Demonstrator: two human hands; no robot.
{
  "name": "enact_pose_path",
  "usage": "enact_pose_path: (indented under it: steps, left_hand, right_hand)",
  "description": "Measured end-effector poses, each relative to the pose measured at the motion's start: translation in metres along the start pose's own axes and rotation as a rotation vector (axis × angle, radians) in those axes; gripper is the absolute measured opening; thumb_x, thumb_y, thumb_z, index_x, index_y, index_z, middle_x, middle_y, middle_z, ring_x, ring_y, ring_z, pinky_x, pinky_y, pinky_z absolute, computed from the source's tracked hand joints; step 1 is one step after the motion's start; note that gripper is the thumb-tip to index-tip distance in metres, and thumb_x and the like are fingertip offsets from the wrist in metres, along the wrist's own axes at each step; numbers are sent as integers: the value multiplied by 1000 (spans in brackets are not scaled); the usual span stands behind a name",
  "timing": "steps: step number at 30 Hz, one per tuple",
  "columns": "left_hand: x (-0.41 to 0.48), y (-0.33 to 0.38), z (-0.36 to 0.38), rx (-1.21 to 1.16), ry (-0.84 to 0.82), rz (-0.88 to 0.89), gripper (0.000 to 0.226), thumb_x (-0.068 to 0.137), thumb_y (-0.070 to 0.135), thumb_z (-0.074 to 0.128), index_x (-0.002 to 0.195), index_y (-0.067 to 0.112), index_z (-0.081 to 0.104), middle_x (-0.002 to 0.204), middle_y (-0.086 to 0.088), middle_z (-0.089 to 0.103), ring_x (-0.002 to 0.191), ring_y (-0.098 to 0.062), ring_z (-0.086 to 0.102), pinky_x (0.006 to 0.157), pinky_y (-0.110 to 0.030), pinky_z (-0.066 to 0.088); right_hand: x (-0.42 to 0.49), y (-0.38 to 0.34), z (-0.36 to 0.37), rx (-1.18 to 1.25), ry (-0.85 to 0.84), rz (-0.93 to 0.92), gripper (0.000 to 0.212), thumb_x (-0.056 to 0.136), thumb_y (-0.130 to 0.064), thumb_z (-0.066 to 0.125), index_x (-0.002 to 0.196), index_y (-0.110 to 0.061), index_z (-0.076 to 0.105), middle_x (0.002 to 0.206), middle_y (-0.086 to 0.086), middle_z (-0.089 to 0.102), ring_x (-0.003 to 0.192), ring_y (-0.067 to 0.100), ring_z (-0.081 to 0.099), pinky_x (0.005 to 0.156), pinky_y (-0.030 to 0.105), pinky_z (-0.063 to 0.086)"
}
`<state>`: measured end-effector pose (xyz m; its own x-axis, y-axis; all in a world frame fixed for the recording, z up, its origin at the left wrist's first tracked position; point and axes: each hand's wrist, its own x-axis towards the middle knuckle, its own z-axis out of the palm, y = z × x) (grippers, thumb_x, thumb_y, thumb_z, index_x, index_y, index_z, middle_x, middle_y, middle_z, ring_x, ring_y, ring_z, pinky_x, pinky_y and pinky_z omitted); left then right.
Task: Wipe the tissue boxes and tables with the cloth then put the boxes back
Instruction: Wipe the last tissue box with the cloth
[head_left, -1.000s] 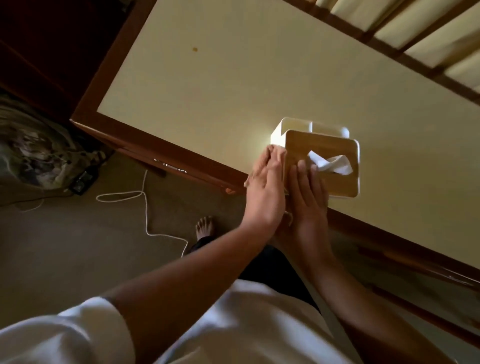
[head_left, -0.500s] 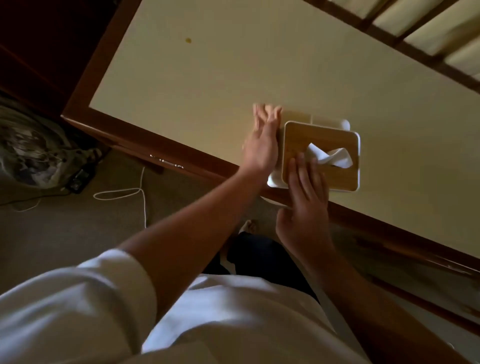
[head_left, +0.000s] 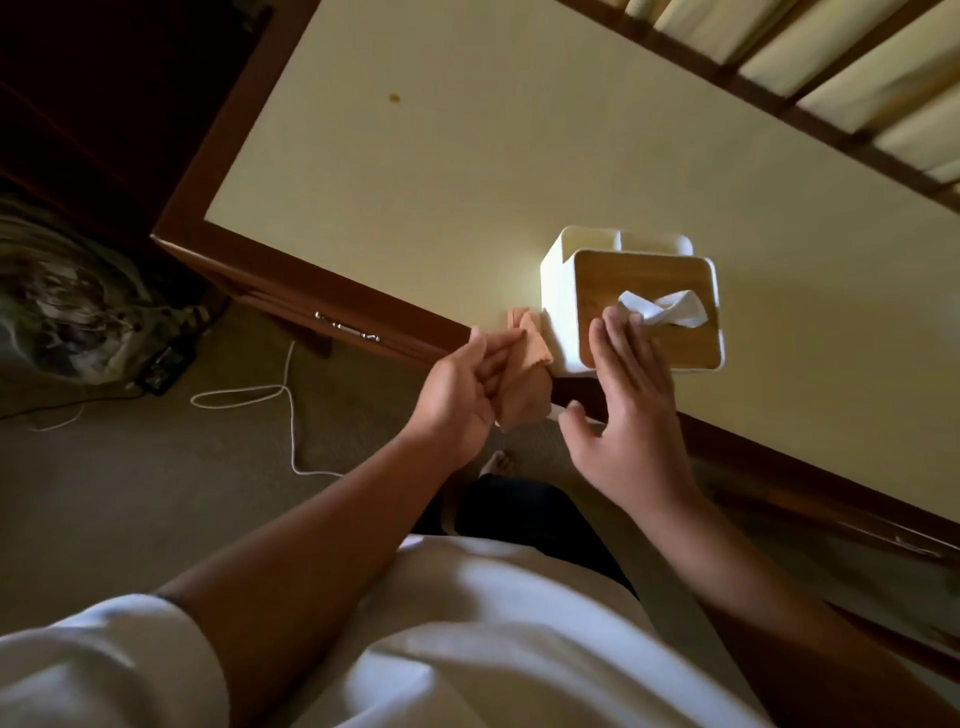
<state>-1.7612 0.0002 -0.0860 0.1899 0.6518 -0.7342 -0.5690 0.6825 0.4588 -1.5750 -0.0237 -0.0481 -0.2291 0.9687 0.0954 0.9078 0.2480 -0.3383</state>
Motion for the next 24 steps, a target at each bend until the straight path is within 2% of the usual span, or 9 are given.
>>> enact_pose_path:
  steps: [4, 8, 11, 14, 16, 18, 20, 22, 24]
  left_hand:
    - [-1, 27, -9, -237, -4, 24, 56, 110, 52, 42, 120, 5, 72, 121, -16, 75, 115, -28, 73, 88, -42, 62]
    - [0, 45, -23, -262, -49, 110, 64, 109, 52, 43, 141, -1, 59, 136, -23, 68, 119, -29, 72, 80, -36, 63]
    - [1, 47, -27, -241, -47, 109, 45, 108, 31, 55, 141, 2, 59, 137, -22, 67, 120, -29, 71, 83, -38, 63]
    - [2, 44, -24, -222, -37, 102, 31, 106, 11, 56, 135, 2, 62, 125, -18, 73, 110, -25, 75, 80, -35, 63]
    - [5, 40, -23, -209, -20, 106, 31, 109, 13, 52, 136, 3, 62, 128, -16, 73, 115, -25, 73, 89, -40, 63]
    - [8, 38, -21, -218, -15, 110, 35, 110, 20, 52, 142, 7, 59, 138, -16, 67, 126, -28, 67, 106, -47, 56]
    - [9, 37, -20, -174, -5, 114, 40, 110, 28, 52, 148, 13, 54, 147, -14, 60, 134, -27, 61, 114, -50, 48]
    - [7, 38, -20, -126, 3, 131, 39, 109, 31, 53, 147, 20, 54, 146, -12, 60, 132, -26, 62, 110, -50, 51]
    - [5, 39, -21, -105, 9, 155, 32, 109, 29, 55, 139, 21, 60, 137, -10, 67, 124, -24, 67, 97, -44, 58]
  right_hand:
    - [6, -6, 0, -69, 181, 22, 53, 96, -39, 71, 129, 3, 67, 145, 17, 60, 142, 32, 50, 112, 53, 44]
    - [8, -14, -1, -158, 252, 88, 36, 93, -38, 75, 107, -5, 70, 123, 10, 69, 123, 34, 60, 103, 48, 46]
    - [1, -18, -2, -227, 245, 77, 29, 93, -28, 73, 114, -9, 71, 124, 9, 70, 111, 34, 59, 94, 47, 43]
    - [-5, -19, -3, -226, 207, 47, 39, 92, -15, 72, 129, -8, 68, 131, 9, 66, 117, 35, 57, 94, 47, 41]
    - [-10, -20, -3, -207, 192, 43, 44, 89, -6, 70, 133, -7, 66, 133, 8, 64, 120, 35, 57, 96, 47, 42]
    - [-15, -20, -5, -200, 169, 23, 49, 86, 3, 67, 134, -8, 66, 132, 7, 63, 122, 33, 56, 99, 47, 43]
    - [-18, -16, -8, -191, 155, 6, 51, 84, 9, 62, 132, -8, 66, 131, 6, 63, 123, 32, 56, 103, 48, 45]
    - [-21, -13, -11, -180, 158, 35, 50, 81, 16, 58, 125, -6, 68, 129, 7, 62, 124, 34, 57, 105, 51, 45]
    - [-23, -12, -13, -170, 182, 103, 49, 75, 21, 58, 116, -4, 67, 126, 9, 61, 123, 34, 56, 106, 52, 46]
